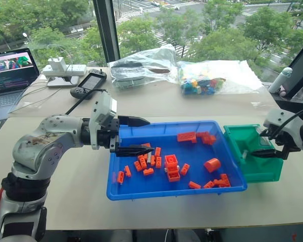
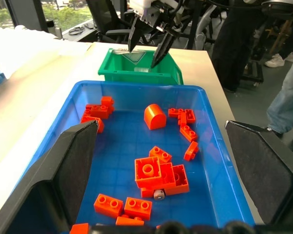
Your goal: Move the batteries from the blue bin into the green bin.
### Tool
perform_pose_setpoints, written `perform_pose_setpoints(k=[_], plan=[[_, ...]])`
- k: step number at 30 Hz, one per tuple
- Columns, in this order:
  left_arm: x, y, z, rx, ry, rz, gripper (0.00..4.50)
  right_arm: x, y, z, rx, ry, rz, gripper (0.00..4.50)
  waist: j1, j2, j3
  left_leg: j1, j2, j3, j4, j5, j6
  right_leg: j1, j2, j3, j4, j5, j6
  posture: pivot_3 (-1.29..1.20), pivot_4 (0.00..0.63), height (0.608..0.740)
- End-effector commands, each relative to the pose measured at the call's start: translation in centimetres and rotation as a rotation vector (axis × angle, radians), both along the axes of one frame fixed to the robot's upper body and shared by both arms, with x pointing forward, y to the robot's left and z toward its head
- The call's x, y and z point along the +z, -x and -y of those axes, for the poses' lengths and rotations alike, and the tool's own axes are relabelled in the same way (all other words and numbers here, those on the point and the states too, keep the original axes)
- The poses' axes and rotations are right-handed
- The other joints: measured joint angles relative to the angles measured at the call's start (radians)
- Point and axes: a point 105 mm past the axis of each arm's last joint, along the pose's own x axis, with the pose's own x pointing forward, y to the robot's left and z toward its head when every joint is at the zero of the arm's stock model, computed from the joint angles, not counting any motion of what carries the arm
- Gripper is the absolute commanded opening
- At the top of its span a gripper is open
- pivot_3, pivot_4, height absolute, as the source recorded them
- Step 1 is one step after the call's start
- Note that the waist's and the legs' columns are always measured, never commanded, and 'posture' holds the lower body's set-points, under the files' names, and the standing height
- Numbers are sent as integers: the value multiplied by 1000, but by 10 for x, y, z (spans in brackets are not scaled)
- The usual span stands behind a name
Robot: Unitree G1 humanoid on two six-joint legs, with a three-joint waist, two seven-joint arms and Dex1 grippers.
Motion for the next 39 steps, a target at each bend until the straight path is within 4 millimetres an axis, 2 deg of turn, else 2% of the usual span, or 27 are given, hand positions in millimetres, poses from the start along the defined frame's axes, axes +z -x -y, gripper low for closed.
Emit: perform_pose_setpoints(k=[1, 5, 9, 11, 13, 19, 24, 33, 36, 39], plan=[[6, 3, -2, 7, -6, 44, 4500, 33, -5, -16, 60, 1, 102, 4462, 0, 0, 0, 0, 0, 0, 0, 0, 0, 0, 0, 0, 0, 0, 0, 0, 150, 725], [1, 2, -7, 29, -28, 36, 4500, 43, 0, -54, 168, -92, 90, 4462, -3, 0, 0, 0, 1, 0, 0, 0, 0, 0, 1, 0, 0, 0, 0, 0, 150, 725], [-12, -6, -18, 89, -106, 31, 4500, 45, 7, -111, 334, -225, 93, 4462, -4, 0, 0, 0, 1, 0, 0, 0, 0, 0, 1, 0, 0, 0, 0, 0, 150, 725], [-18, -9, -23, 114, -137, 27, 4500, 33, 16, -146, 431, -296, 52, 4462, -4, 0, 0, 0, 1, -1, 0, 0, 0, 0, 1, 0, 0, 0, 0, 0, 150, 725], [-20, -10, -25, 118, -146, 25, 4500, 23, 24, -166, 481, -337, 2, 4462, 0, 0, 0, 0, 1, -2, 0, 0, 0, 0, 1, -1, 1, 0, 0, 0, 150, 725], [-21, -7, -23, 97, -145, 20, 4500, 2, 24, -205, 535, -405, -34, 4462, 7, 0, 0, -2, -1, -3, 1, 0, 0, 1, 0, -2, 4, 0, 0, 0, 150, 725], [-22, 3, -21, 56, -154, -1, 4500, -12, 22, -223, 553, -461, -77, 4462, 2, 0, 0, -2, 0, -4, 1, 0, 0, 0, 1, -2, 5, 0, 0, 0, 150, 725], [-24, 7, -24, 53, -177, -11, 4500, -32, 17, -226, 531, -491, -144, 4462, 1, 0, 0, -2, 0, -4, 1, 0, 0, 0, 1, -3, 5, 0, 0, 0, 150, 725], [-24, 8, -23, 52, -177, -13, 4500, -39, 16, -225, 521, -488, -161, 3813, 1, 0, 0, -2, 0, -4, 1, 0, 0, 0, 1, -3, 5, 0, 0, 0, 150, 725], [-24, 8, -23, 55, -178, -14, 4500, -39, 15, -223, 516, -493, -163, 2811, 1, 0, 0, -2, 0, -4, 1, 0, 0, 0, 1, -3, 5, 0, 0, 0, 150, 725]])
